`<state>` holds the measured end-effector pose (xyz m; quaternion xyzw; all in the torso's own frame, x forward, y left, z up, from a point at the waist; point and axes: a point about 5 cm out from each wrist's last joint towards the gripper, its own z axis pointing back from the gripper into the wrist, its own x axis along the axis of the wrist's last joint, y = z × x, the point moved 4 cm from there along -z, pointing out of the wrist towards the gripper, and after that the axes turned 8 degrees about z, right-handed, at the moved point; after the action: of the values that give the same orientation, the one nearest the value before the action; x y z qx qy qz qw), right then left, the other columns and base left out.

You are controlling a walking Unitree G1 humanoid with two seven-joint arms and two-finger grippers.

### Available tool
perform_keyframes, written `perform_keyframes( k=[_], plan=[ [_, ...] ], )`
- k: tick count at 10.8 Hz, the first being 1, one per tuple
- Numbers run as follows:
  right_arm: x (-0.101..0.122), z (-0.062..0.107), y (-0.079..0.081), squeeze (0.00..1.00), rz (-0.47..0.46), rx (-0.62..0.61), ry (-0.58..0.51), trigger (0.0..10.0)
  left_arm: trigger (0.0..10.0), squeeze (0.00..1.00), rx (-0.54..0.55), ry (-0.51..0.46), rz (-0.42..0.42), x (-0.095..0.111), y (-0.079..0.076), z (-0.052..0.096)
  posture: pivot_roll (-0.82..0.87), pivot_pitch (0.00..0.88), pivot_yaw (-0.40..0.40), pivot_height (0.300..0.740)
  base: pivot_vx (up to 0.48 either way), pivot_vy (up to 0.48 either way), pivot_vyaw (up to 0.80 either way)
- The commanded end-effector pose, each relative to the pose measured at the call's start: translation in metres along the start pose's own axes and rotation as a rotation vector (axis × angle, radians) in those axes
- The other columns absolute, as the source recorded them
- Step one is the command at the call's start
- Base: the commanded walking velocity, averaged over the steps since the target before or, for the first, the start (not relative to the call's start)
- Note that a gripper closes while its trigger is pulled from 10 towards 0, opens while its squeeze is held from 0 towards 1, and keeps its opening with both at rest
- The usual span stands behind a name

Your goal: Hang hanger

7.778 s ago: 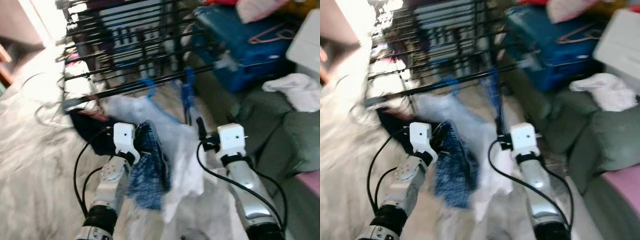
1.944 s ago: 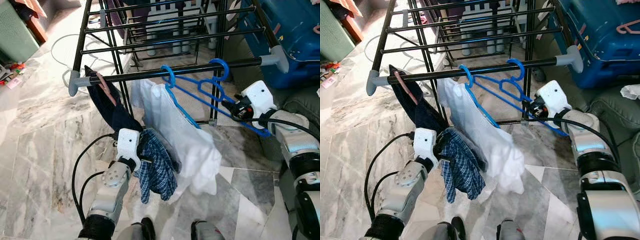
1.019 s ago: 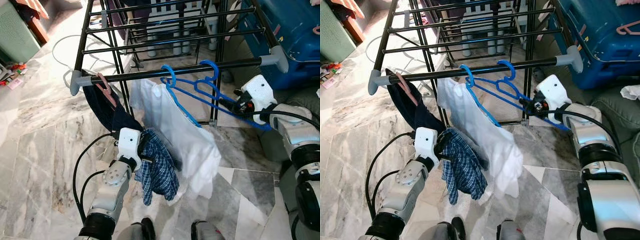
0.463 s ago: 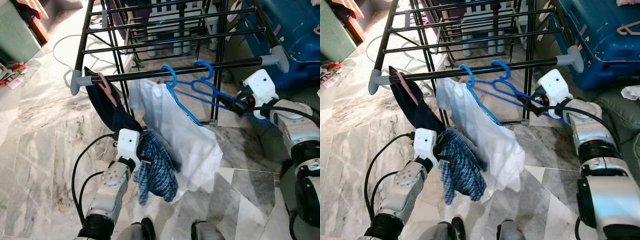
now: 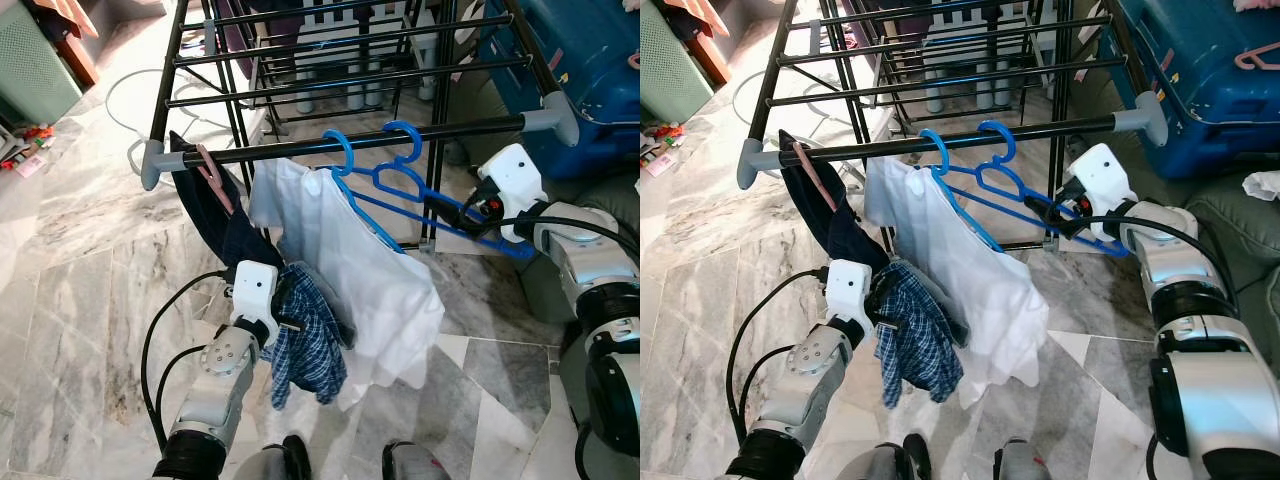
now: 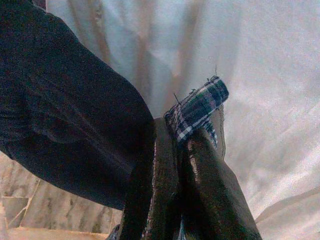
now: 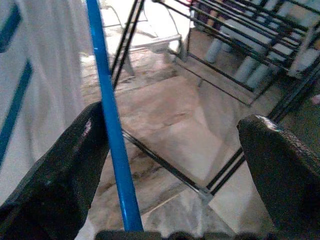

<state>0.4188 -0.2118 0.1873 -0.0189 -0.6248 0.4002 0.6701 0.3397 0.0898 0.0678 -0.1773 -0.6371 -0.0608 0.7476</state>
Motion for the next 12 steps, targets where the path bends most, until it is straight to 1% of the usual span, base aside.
perform_keyframes(
  k=[1, 5, 6, 7, 8, 10, 11, 12],
  plan=[
    [-0.005, 0.0, 0.006, 1.0, -0.013, 0.034, 0.01, 10.0, 10.0, 0.0, 0.008, 0.018, -0.02, -0.003, 0.004, 0.003, -0.22, 0.195, 0.138, 0.74, 0.0, 0.0, 0.0],
    [-0.011, 0.004, 0.019, 1.0, -0.047, 0.139, 0.004, 10.0, 10.0, 0.0, -0.001, 0.026, -0.025, -0.005, 0.003, 0.004, -0.23, 0.197, 0.144, 0.74, 0.0, 0.0, 0.0],
    [-0.011, 0.004, 0.019, 1.0, -0.053, 0.134, -0.003, 10.0, 10.0, 0.0, -0.002, 0.027, -0.027, -0.005, 0.003, 0.004, -0.22, 0.197, 0.145, 0.74, 0.0, 0.0, 0.0],
    [-0.006, 0.003, 0.017, 1.0, -0.081, 0.108, -0.037, 10.0, 10.0, 0.0, -0.003, 0.028, -0.029, -0.005, 0.003, 0.005, -0.22, 0.197, 0.146, 0.74, 0.0, 0.0, 0.0],
    [0.002, 0.001, 0.01, 1.0, -0.093, 0.067, -0.067, 10.0, 10.0, 0.0, -0.004, 0.029, -0.031, -0.005, 0.003, 0.005, -0.22, 0.199, 0.148, 0.74, 0.0, 0.0, 0.0],
    [0.007, 0.0, 0.0, 1.0, -0.087, -0.007, -0.062, 10.0, 10.0, 0.0, -0.009, 0.032, -0.032, -0.005, 0.002, 0.004, -0.23, 0.2, 0.15, 0.74, 0.0, 0.0, 0.0],
    [0.009, -0.002, -0.002, 1.0, -0.094, -0.026, -0.06, 10.0, 10.0, 0.0, -0.012, 0.034, -0.032, -0.006, 0.001, 0.004, -0.23, 0.199, 0.151, 0.74, 0.0, 0.0, 0.0],
    [0.011, -0.006, 0.003, 1.0, -0.104, -0.007, -0.071, 10.0, 10.0, 0.0, -0.015, 0.035, -0.033, -0.006, 0.001, 0.004, -0.23, 0.198, 0.151, 0.74, 0.0, 0.0, 0.0]
  ],
)
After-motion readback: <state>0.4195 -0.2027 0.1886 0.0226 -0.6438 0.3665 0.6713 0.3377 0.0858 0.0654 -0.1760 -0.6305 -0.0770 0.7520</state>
